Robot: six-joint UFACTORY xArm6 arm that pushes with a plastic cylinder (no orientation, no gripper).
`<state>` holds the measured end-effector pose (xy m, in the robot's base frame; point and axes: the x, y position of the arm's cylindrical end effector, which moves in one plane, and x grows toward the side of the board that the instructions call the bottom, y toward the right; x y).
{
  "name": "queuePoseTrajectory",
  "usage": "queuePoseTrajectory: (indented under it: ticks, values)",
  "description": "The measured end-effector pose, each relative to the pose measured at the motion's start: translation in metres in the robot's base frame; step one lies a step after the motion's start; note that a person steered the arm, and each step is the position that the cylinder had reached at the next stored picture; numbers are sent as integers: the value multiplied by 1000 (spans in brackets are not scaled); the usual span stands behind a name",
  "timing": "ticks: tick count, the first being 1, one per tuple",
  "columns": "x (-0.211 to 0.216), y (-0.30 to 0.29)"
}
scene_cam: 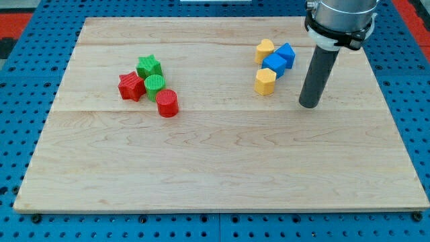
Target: Separate the blue triangle and yellow heart
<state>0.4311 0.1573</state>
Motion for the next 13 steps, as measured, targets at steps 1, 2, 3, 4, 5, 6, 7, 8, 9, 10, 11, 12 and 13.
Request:
queuePoseTrajectory:
  ticks: [1, 2, 3, 4, 5, 6, 7, 8, 9, 10, 11, 12, 13]
  values:
    - [1, 1]
    - [-1, -1]
    - [-1, -2]
    - [0, -3]
    - [0, -1]
    - [-11, 24]
    - [-33, 29]
    - [-59, 17]
    - [-100, 13]
    - [-119, 7]
    - [-115, -45]
    - [-123, -79]
    - [-138, -48]
